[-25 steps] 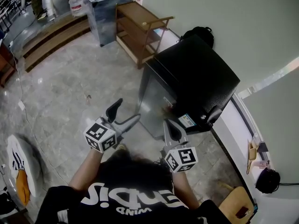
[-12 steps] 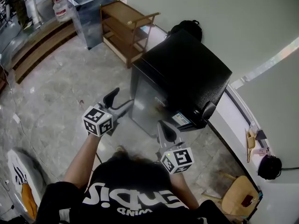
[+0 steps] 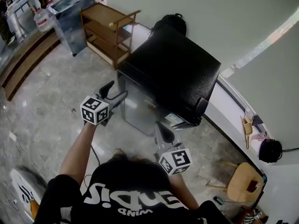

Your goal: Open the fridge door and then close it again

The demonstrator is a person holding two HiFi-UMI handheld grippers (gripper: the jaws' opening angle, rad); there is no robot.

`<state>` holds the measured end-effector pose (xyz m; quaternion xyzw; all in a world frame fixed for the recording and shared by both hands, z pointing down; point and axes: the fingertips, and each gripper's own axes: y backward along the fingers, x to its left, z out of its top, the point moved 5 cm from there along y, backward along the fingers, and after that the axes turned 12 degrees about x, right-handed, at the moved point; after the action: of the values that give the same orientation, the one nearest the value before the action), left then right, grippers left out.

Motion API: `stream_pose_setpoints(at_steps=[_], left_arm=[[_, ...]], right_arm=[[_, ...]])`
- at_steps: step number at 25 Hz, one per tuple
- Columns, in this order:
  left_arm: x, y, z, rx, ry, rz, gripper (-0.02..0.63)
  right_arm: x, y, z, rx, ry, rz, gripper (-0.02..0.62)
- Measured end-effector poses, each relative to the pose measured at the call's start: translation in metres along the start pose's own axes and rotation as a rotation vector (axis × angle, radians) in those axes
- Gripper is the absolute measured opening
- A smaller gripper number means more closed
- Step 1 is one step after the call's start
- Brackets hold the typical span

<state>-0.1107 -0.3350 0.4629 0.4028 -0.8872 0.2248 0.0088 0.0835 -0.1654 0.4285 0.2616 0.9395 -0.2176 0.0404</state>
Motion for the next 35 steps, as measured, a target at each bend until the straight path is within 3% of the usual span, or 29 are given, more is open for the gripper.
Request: stream_pose_setpoints(at_steps=[11, 26, 35], left_arm=[[0.012, -0.036, 0.012, 0.023, -0.071, -0.117, 0.342], [0.020, -0.041, 0.013, 0.023, -0.096, -0.239, 0.339], [0.019, -0.040, 0.011, 0.020, -0.091, -0.196, 0.325]], right_arm=[[-0.009, -0.014, -0.001, 0.016, -0.034, -0.030, -0.003], [-0.001, -0.023, -0.004, 0.035, -0.044, -0.050, -0.003], [-0.003, -0.018, -0.009, 0.044, -0.047, -0.059, -0.003]])
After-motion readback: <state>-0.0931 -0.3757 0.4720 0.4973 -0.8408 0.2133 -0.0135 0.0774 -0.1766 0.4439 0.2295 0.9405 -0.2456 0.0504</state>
